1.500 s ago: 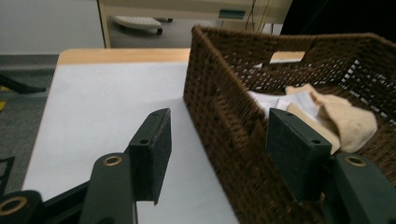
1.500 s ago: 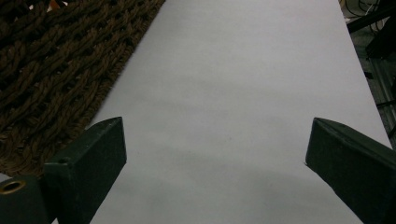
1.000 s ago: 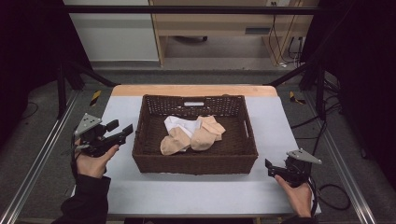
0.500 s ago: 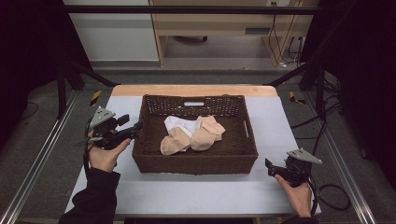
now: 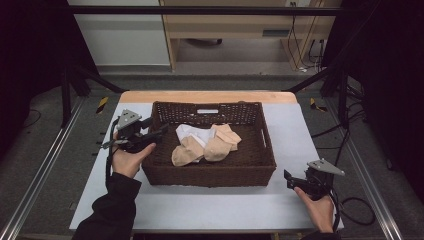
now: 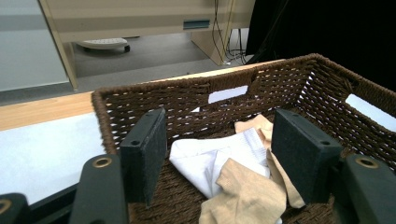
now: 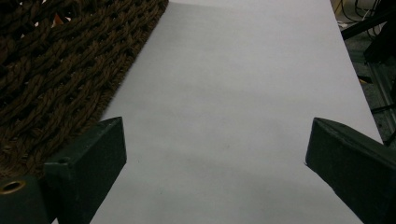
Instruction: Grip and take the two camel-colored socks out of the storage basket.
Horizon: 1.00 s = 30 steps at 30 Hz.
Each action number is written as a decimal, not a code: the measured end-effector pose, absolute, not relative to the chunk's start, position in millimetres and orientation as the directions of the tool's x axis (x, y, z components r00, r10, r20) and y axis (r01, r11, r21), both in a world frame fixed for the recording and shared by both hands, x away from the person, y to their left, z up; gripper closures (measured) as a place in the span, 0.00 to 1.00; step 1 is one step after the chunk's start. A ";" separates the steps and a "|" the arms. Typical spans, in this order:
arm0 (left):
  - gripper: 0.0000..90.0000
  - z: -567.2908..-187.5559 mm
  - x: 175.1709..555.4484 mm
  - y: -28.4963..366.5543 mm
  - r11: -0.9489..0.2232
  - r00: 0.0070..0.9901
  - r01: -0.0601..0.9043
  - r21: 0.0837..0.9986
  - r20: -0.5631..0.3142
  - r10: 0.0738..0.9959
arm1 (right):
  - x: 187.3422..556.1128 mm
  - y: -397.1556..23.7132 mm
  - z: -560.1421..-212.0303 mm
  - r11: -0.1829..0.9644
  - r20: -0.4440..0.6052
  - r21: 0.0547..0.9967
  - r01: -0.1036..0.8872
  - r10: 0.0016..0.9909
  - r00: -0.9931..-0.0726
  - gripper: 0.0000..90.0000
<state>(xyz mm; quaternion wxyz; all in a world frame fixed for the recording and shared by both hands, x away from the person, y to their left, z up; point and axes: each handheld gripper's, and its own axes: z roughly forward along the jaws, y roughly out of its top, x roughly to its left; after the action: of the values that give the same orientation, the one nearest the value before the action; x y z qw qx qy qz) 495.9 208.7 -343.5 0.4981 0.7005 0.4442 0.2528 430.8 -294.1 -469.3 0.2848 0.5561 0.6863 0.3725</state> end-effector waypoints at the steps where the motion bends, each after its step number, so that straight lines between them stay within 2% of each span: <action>1: 0.40 -344.0 497.2 206.5 -0.116 0.478 0.370 0.922 -0.082 0.874 | 430.8 -294.0 -469.4 0.104 0.024 0.828 0.551 0.975 -0.220 0.06; 17: 0.40 -355.1 522.5 176.7 -0.136 0.493 0.374 0.917 -0.073 0.867 | 431.2 -294.1 -469.5 0.105 0.023 0.828 0.550 0.975 -0.221 0.06; 30: 0.37 -376.6 541.1 163.5 -0.218 0.501 0.423 0.880 -0.026 0.865 | 431.4 -293.9 -469.5 0.102 0.028 0.827 0.553 0.975 -0.222 0.06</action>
<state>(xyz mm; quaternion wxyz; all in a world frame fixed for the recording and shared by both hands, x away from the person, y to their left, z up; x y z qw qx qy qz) 541.1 163.5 -376.6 0.4495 0.7405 0.4348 0.2461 431.4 -293.9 -469.5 0.2822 0.5564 0.6866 0.3734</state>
